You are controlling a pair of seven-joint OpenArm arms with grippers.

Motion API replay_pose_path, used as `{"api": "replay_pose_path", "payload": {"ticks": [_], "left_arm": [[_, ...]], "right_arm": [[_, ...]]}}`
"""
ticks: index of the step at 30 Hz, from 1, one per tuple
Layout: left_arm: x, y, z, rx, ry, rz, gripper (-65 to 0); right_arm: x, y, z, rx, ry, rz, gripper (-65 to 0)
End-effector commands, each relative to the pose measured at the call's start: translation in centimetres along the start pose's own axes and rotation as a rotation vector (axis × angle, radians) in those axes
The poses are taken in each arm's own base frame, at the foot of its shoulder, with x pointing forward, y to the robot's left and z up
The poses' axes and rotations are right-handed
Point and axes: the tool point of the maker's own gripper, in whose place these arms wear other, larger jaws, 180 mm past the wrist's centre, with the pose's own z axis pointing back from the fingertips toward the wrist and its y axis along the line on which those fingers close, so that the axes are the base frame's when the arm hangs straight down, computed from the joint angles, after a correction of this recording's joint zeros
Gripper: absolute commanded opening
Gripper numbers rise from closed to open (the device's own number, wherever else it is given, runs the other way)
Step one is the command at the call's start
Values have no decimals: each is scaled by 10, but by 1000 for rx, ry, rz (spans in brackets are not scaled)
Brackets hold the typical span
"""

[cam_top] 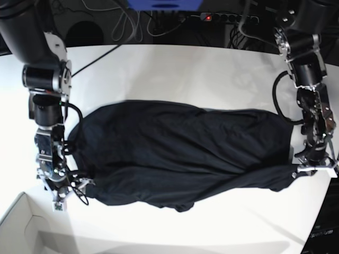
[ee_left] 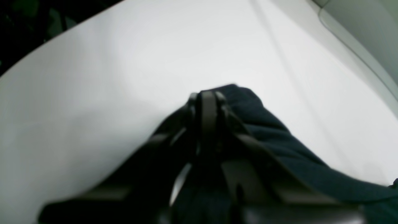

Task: Layout the t-shirt on the table in an organized manner, then fold the t-shirt properly
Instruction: 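Lift the stretched shirt with both grippers and shake it out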

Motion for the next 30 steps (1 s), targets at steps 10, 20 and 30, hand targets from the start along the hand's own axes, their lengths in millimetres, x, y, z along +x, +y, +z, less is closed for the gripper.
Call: {"api": "replay_pose_path", "payload": {"ticks": [10, 20, 30], "left_arm": [[17, 2, 2, -5, -51, -13, -649], [11, 7, 5, 2, -44, -20, -649], [129, -52, 15, -189, -181, 137, -649]], "right_arm": [[-11, 36, -16, 58, -52, -63, -253], [-1, 45, -13, 71, -98, -55, -546], [158, 12, 59, -1, -417, 43, -650]]}}
